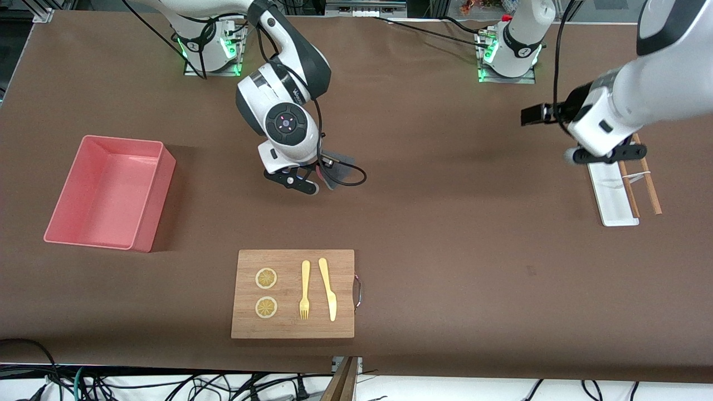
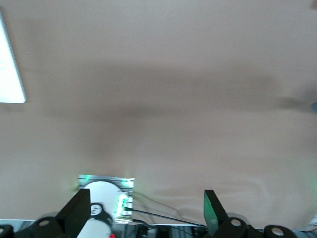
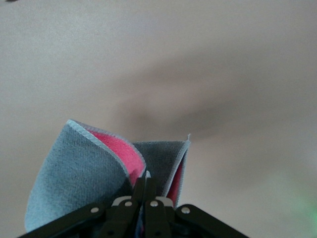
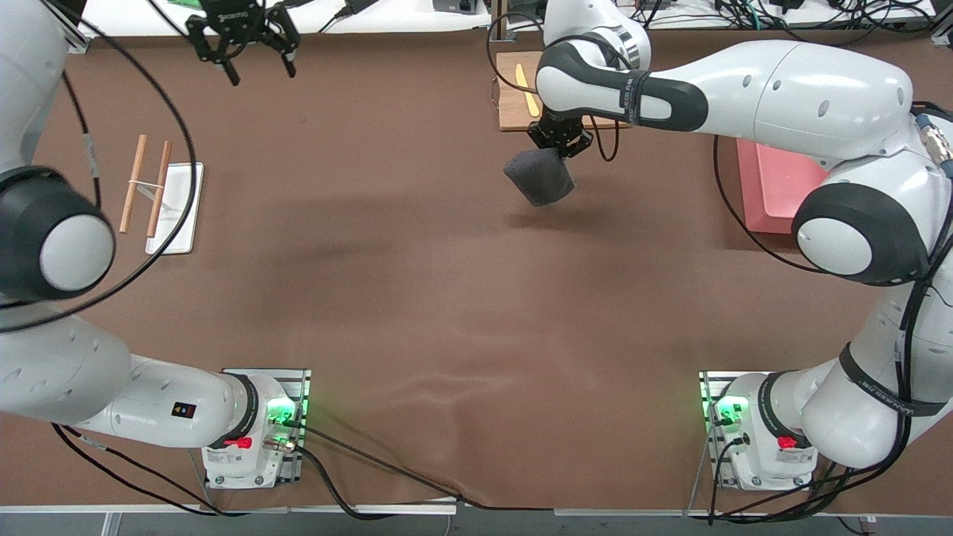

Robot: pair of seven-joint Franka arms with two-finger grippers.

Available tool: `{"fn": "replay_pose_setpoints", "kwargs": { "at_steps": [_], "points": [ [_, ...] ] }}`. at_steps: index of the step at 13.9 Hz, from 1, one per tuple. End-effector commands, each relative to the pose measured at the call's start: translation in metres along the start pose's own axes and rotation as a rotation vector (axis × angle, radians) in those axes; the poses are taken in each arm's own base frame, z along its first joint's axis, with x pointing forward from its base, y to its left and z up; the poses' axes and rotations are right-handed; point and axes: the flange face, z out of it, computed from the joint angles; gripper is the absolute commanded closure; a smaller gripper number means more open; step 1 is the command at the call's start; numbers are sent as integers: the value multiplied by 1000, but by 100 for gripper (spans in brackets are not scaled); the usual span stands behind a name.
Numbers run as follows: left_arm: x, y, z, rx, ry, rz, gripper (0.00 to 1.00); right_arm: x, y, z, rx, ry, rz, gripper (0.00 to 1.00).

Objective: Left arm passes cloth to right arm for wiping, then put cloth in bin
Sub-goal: 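Pull the cloth away with the right gripper while the left gripper withdraws, then wipe the table surface with the cloth held in the right gripper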

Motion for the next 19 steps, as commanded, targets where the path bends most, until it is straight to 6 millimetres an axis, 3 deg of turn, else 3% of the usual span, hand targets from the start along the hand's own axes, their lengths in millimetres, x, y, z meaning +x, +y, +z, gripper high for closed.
{"fn": "replay_pose_setpoints", "kwargs": {
  "at_steps": [1,3,7,10,12,15,19],
  "points": [
    [-40,-36,17,70,77,72,0,-8,-23,23,10,16,-29,100],
    [-30,-68,10,108,142,110,0,-9,-35,36,51,35,50,100],
    [18,-121,-17,161,287,355,0,-5,-46,44,150,-20,126,100],
    [22,-121,-32,155,311,387,0,4,-40,65,108,-30,132,100],
    [19,-119,-29,119,286,371,0,14,-34,83,82,-37,125,100],
    [16,-114,-25,0,274,127,0,32,-22,106,13,-3,109,100],
    [17,-103,-21,48,277,83,0,61,10,106,-51,-30,17,100]
  ]
}}
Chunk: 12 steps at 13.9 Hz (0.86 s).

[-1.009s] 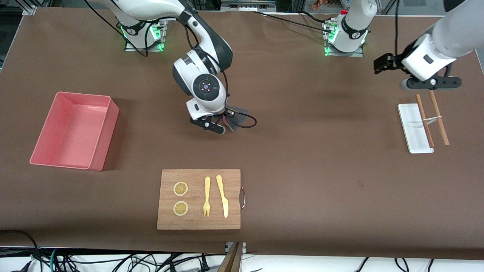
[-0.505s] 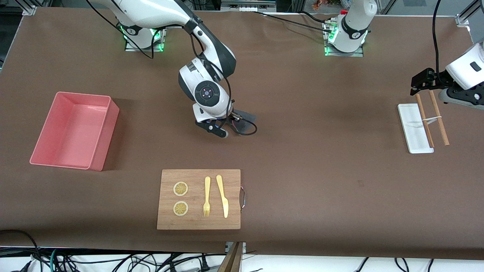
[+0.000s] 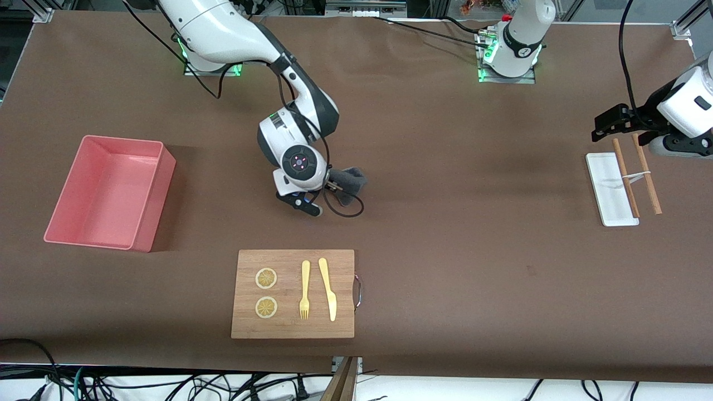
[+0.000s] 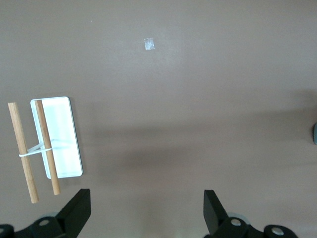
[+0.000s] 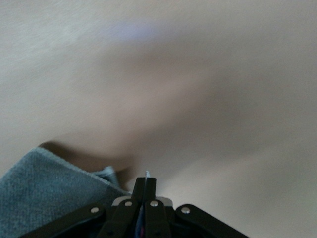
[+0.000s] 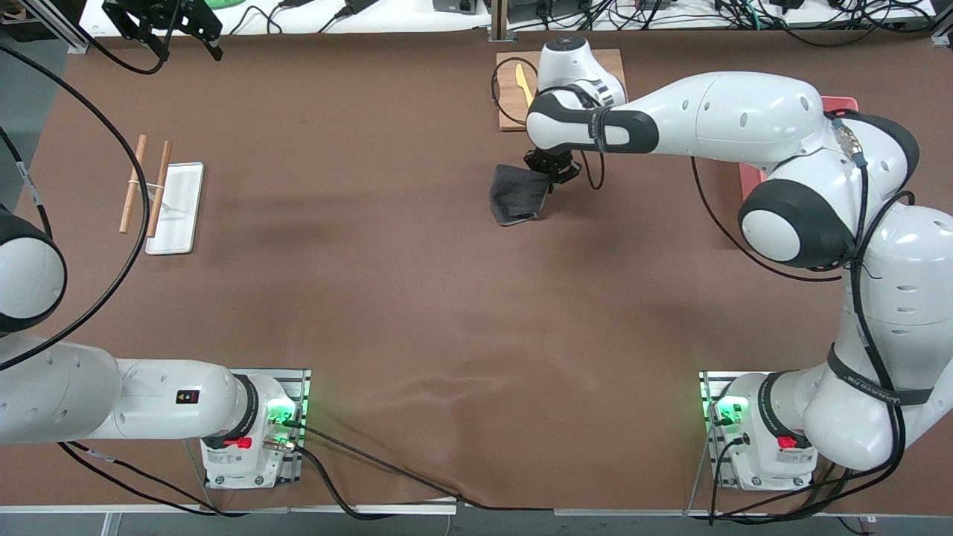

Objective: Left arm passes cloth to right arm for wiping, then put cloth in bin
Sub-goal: 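Wipe the table surface with the cloth held in the right gripper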

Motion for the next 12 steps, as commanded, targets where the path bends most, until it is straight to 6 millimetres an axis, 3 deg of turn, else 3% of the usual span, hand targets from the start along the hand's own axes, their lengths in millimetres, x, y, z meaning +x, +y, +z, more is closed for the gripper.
{"fn": "replay_pose_setpoints", "kwargs": {
  "at_steps": [1,6,9,12],
  "points": [
    [1,3,-2,32,-4,-26,0,15,19,-11,-36,-11,-65,100],
    [1,5,-2,48,-4,-20,0,57,62,-19,-113,-33,-160,100],
    [0,27,-1,54,-5,-72,0,97,109,-33,-163,-62,-284,100],
    [1,25,-2,53,-2,-83,0,130,151,-47,-180,-75,-380,100]
  ]
}}
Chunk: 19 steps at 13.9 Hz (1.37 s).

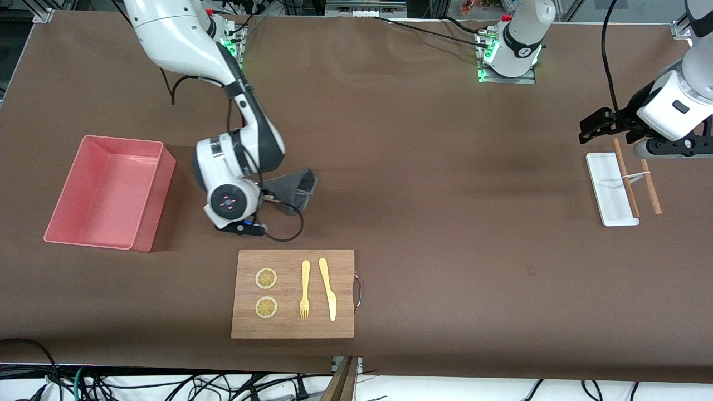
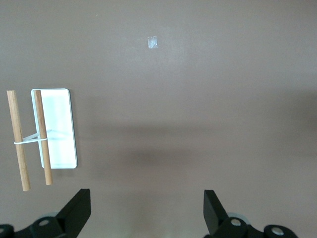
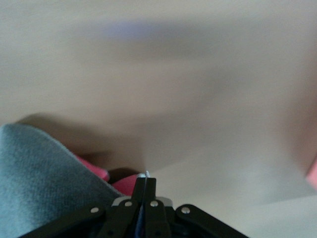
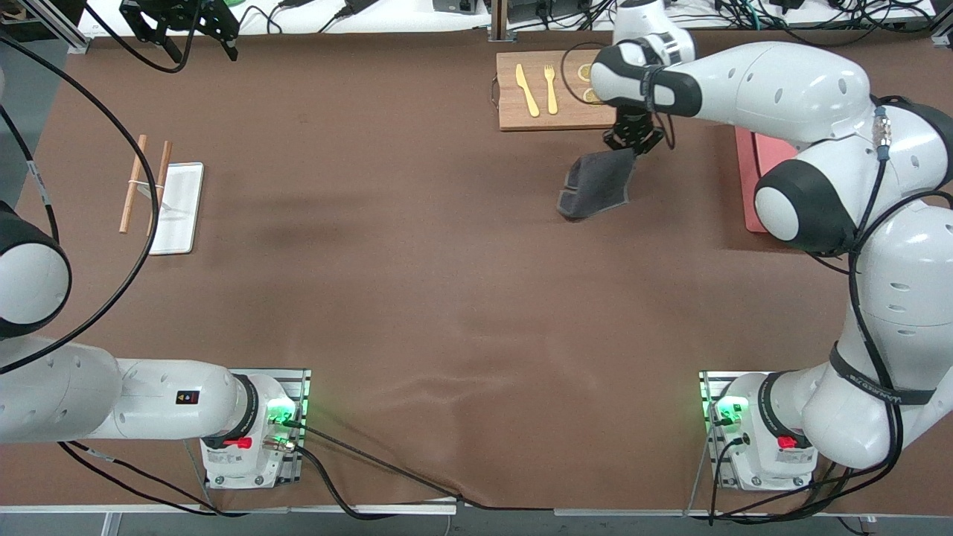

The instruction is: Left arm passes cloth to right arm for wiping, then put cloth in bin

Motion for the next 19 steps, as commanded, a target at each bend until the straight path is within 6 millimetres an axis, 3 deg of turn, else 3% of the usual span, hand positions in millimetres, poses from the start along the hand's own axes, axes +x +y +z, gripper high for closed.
{"fn": "replay_pose_setpoints", "kwargs": {
  "at_steps": [1,5,6,8,9,11,13,19],
  "points": [
    [2,-7,-3,23,-4,-21,0,8,40,-14,-17,2,-100,100],
    [5,-17,-2,23,-23,-36,0,30,104,-13,-2,-6,-240,100],
    [6,-17,-8,21,-7,-38,0,32,111,-10,1,-10,-253,100],
    [9,-16,-13,20,6,-36,0,32,105,-7,16,-16,-239,100],
    [15,-14,-2,21,-13,-34,0,30,95,-6,30,-18,-231,100],
    [16,-12,-2,21,-13,-30,0,23,64,1,74,-29,-123,100],
    [22,-9,-8,21,-1,-25,0,13,25,5,92,-21,-45,100],
    [28,-5,-3,18,-6,-24,0,-26,-98,16,186,35,196,100]
  ]
}}
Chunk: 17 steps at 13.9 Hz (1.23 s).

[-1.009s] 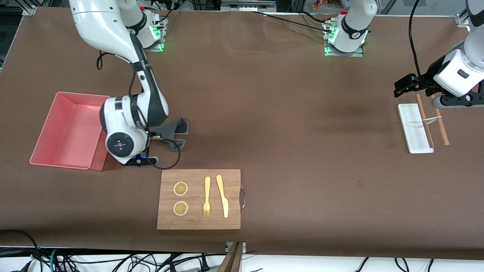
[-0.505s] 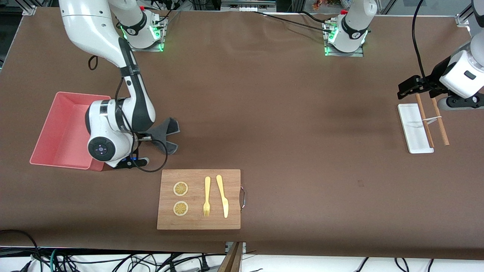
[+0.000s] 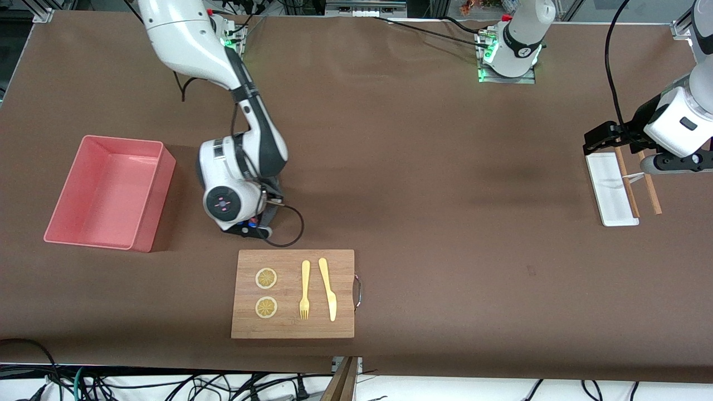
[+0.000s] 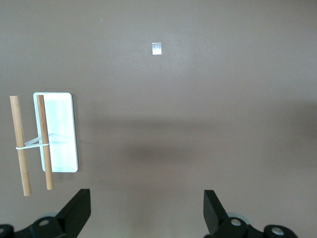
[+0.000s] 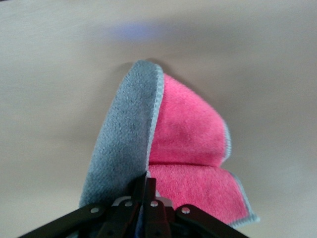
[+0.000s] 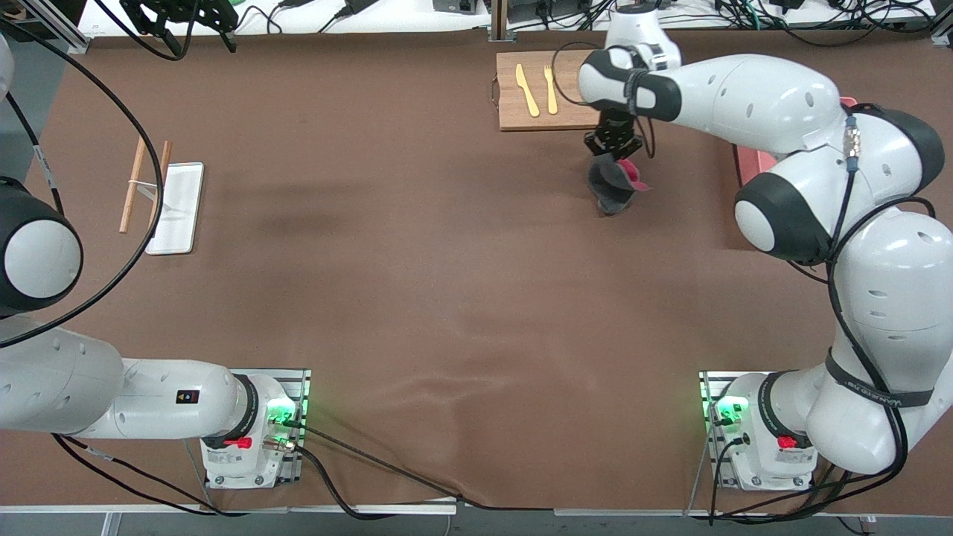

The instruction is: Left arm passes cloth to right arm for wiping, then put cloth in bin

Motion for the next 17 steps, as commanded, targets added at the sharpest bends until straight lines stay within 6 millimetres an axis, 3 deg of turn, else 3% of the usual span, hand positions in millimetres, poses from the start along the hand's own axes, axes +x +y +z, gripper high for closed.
{"fn": "replay_pose_setpoints", "kwargs": {
  "at_steps": [1,4,7,9,11,14,17],
  "points": [
    [4,3,-7,22,5,-7,0,-25,-43,7,68,15,119,100],
    [6,0,-5,23,2,-5,0,-55,-85,13,128,18,229,100],
    [8,-1,-1,71,-1,0,0,-71,-107,6,168,17,291,100],
    [8,2,-1,75,1,8,0,-73,-110,1,175,20,283,100],
    [8,-1,-3,62,2,-1,0,-64,-100,-3,161,31,228,100],
    [8,-2,-3,62,3,-8,0,-36,-59,2,107,-32,165,100],
    [8,-2,-6,61,10,-10,0,1,12,17,9,-93,51,100]
  ]
}}
